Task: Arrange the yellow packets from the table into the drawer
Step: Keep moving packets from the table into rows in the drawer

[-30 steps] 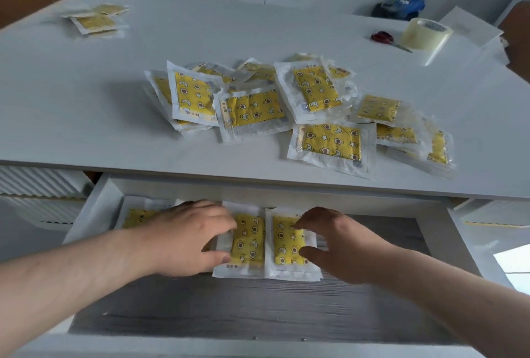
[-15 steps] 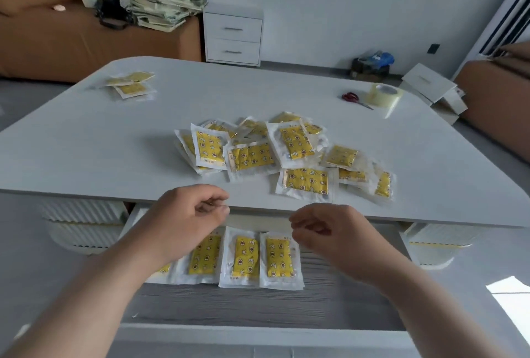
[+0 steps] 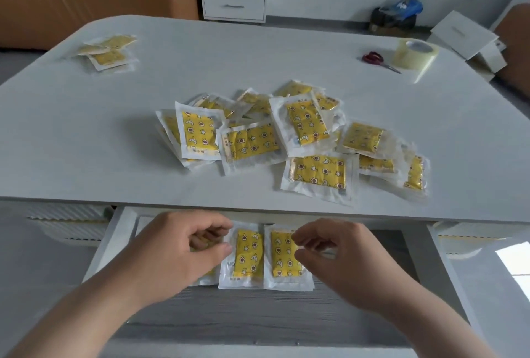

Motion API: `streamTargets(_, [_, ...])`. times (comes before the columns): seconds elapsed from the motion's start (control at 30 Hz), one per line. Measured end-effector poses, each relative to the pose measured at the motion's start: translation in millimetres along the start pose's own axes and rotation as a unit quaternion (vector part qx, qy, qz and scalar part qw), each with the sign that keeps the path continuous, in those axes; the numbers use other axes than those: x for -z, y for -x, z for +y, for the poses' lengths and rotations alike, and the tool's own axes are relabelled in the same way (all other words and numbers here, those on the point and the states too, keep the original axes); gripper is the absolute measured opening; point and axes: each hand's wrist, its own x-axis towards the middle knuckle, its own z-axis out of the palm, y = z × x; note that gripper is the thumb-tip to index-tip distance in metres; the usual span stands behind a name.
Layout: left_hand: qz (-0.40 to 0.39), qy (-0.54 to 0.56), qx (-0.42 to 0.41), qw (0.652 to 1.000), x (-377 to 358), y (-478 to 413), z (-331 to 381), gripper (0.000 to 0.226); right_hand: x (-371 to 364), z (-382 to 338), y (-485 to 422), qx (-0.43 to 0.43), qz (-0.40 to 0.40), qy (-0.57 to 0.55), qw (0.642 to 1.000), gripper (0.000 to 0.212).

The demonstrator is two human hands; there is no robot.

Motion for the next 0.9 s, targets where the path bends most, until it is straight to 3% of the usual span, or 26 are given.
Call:
streamTargets(0.2, [-0.054, 0.014, 0.038, 0.998, 12, -5, 25, 0.019, 22, -26, 1, -0.030, 0.007, -0.028, 0.999, 0.016])
streamTargets(0.47, [-0.027, 0.081, 0.080, 0.993, 110, 19, 117, 0.015, 99, -135, 32, -0.074, 0.010, -0.058, 0.996, 0.015])
streamTargets(0.7, [-0.019, 0.125, 0.104, 0.987, 216, 46, 211, 0.036, 182, -253, 68, -0.095, 0.017, -0.068, 0.993, 0.017])
streamTargets(0.9, [-0.019, 0.092, 0.111, 0.989, 295, 67, 272, 0.010, 237, -338, 85, -0.086, 0.027, -0.085, 0.992, 0.028])
